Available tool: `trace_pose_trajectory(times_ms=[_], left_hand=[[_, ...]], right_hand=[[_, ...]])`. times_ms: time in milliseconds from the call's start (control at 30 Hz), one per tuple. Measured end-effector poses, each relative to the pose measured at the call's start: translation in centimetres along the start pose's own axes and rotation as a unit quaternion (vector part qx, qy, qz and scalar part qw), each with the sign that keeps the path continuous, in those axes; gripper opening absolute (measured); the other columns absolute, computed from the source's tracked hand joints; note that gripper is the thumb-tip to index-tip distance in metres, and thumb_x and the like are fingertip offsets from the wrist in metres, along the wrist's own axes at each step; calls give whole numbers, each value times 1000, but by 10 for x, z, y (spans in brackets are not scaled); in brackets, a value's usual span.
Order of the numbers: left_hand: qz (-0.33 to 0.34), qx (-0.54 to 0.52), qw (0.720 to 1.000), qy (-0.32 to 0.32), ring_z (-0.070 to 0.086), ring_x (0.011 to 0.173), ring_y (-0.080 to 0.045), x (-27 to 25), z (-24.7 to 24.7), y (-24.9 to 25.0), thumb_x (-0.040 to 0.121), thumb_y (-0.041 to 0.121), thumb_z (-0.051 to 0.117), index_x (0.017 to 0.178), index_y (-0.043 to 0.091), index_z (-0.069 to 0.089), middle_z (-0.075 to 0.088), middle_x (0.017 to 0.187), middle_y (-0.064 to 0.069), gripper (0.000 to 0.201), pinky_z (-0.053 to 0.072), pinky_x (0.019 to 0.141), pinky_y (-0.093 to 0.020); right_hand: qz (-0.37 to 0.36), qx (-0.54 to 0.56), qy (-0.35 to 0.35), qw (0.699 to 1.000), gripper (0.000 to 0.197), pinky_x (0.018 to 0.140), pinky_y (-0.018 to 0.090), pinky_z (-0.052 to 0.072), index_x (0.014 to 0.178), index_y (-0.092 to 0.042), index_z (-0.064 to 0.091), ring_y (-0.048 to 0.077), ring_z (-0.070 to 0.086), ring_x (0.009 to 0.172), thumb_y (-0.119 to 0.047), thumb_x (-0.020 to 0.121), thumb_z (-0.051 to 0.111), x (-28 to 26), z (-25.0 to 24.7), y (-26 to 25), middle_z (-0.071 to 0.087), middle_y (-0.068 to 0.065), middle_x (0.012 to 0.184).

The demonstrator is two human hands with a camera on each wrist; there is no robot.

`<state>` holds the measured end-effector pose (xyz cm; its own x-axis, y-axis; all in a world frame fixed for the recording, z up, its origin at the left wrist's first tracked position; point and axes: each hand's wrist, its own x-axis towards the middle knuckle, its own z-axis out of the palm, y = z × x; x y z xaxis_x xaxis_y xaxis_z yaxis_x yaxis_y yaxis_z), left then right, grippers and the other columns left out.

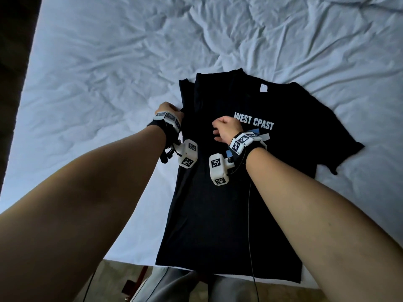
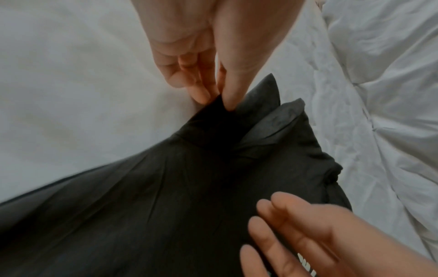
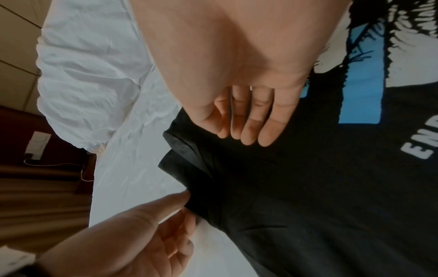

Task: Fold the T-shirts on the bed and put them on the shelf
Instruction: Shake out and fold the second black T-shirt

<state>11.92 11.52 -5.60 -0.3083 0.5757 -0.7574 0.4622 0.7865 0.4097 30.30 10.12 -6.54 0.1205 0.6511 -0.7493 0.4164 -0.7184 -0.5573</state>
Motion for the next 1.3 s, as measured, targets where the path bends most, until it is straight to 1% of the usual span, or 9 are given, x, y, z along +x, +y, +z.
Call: trace_pose_trajectory(times_ms=[200, 300, 433, 533, 733, 967, 1100, 1200, 1300], left_hand=[[-19, 71, 997, 17, 60, 79, -32, -4, -24, -29, 88, 17, 51, 99, 4, 65, 66, 89, -14, 22, 43, 60, -28], [-39, 62, 997, -3, 65, 84, -34, -8, -35, -49, 87, 15, 51, 97, -1, 63, 68, 89, -18, 22, 51, 69, -34], [-26, -18, 1000, -2, 59, 74, -28, -5, -38, -48, 86, 19, 59, 81, 12, 61, 62, 80, -13, 9, 48, 68, -33], [-26, -97, 995, 7, 67, 81, -29, 11, -31, -44, 74, 30, 70, 99, 16, 61, 67, 86, -12, 30, 57, 76, -37], [-26, -62, 997, -30, 69, 82, -25, 26, -21, -32, 69, 47, 74, 86, 25, 67, 71, 86, -2, 29, 58, 82, -40], [-8, -198, 977, 81, 53, 53, -15, 16, -25, -18, 76, 17, 67, 74, 20, 55, 55, 61, 2, 12, 44, 54, -22], [-115, -337, 930, -90, 59, 56, -25, 10, -31, -11, 74, 27, 73, 72, 13, 62, 60, 66, -6, 18, 49, 66, -36], [-135, -279, 921, -235, 62, 61, -20, 7, -35, -9, 80, 41, 70, 86, 11, 66, 65, 70, -3, 30, 50, 69, -32], [-97, -323, 935, -112, 68, 75, -28, 14, -28, -8, 70, 37, 78, 108, 4, 67, 69, 84, -8, 52, 55, 77, -39]], right_hand=[[2, -29, -10, 1000, 11, 75, 35, 59, 91, -17, 65, 14, 64, 76, -20, 92, 54, 5, 15, -8, 65, -1, 79], [-3, -47, -13, 999, 13, 75, 38, 59, 84, -18, 64, 16, 62, 74, -19, 92, 54, 2, 22, -13, 64, 0, 76], [-19, -72, -18, 997, 20, 77, 40, 59, 72, -25, 62, 17, 66, 76, -19, 89, 55, 2, 27, -20, 65, -3, 73], [-19, -83, -22, 996, 20, 80, 42, 59, 71, -26, 62, 20, 69, 84, -20, 89, 55, 5, 27, -17, 66, -5, 74], [-15, -91, -30, 995, 17, 83, 40, 59, 75, -27, 62, 19, 69, 88, -21, 90, 55, 8, 22, -6, 66, -6, 77], [-13, -90, -47, 995, 18, 82, 40, 59, 75, -29, 61, 19, 69, 88, -22, 90, 54, 13, 17, -1, 68, -4, 82], [-12, -88, -58, 994, 18, 81, 40, 59, 75, -29, 61, 20, 70, 88, -25, 90, 53, 16, 16, -2, 69, -3, 83], [-10, -85, -60, 995, 16, 79, 38, 59, 76, -29, 61, 17, 69, 85, -25, 90, 53, 16, 16, -2, 70, -3, 83], [-14, -88, -60, 994, 16, 79, 37, 58, 78, -28, 61, 15, 69, 83, -24, 91, 52, 16, 15, -1, 70, -2, 85]])
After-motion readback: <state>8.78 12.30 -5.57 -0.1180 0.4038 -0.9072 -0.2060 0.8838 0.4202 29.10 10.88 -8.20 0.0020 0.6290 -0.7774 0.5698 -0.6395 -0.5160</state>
